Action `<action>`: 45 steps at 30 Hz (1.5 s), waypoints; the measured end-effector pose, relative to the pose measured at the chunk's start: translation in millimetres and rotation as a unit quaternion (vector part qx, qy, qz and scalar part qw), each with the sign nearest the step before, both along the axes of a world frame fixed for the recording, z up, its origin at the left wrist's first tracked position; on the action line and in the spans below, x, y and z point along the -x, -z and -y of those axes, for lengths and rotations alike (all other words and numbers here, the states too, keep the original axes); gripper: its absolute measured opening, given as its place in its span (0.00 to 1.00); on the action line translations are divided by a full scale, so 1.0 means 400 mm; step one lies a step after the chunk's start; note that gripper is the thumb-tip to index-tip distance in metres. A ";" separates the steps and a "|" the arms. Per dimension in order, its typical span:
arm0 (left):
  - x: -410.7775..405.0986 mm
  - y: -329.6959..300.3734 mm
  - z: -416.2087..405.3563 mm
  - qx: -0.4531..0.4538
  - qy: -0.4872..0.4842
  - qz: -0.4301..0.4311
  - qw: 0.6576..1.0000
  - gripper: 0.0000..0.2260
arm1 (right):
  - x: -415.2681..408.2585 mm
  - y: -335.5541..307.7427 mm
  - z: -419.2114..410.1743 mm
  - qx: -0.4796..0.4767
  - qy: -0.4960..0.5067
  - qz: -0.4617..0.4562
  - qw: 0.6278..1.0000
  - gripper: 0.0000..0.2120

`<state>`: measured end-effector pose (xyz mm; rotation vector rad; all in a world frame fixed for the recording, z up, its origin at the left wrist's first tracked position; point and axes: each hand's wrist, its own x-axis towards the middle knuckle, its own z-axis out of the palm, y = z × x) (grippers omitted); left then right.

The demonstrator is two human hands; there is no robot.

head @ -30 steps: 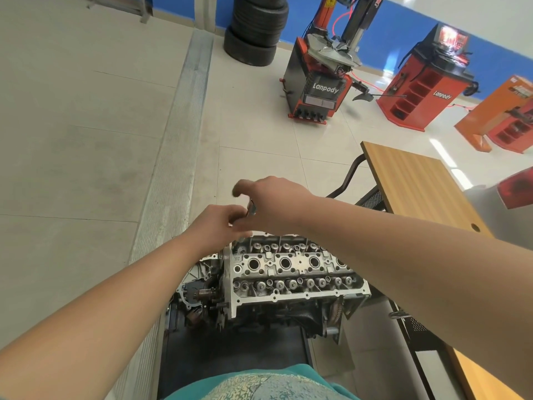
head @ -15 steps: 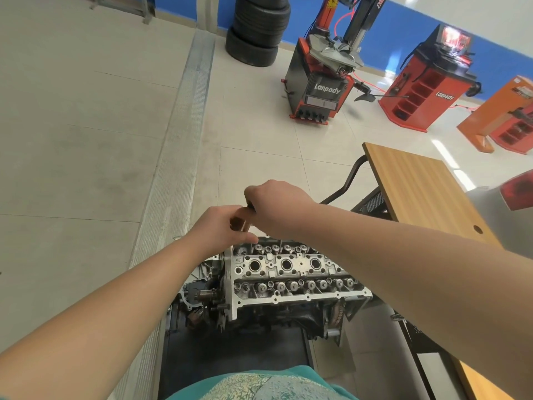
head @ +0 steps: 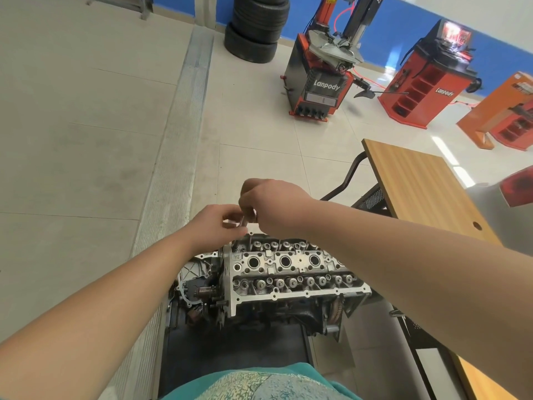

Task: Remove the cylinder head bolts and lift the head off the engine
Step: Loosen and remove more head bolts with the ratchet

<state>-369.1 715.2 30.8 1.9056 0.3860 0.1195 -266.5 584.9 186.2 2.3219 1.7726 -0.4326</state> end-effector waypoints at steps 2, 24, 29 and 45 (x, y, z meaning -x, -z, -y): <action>0.002 -0.001 -0.007 -0.027 -0.007 -0.011 1.000 0.14 | -0.003 -0.009 0.005 -0.027 -0.009 -0.053 0.998 0.09; -0.004 -0.002 -0.002 -0.037 0.019 -0.027 0.999 0.22 | -0.001 -0.007 -0.009 -0.033 -0.018 -0.061 0.997 0.09; -0.021 -0.016 0.006 -0.115 -0.020 -0.022 0.993 0.14 | 0.009 0.002 -0.030 -0.024 0.103 0.050 0.993 0.17; -0.026 0.002 0.033 -0.039 -0.042 -0.020 0.998 0.16 | 0.022 0.143 0.005 -0.168 0.378 -0.243 0.877 0.10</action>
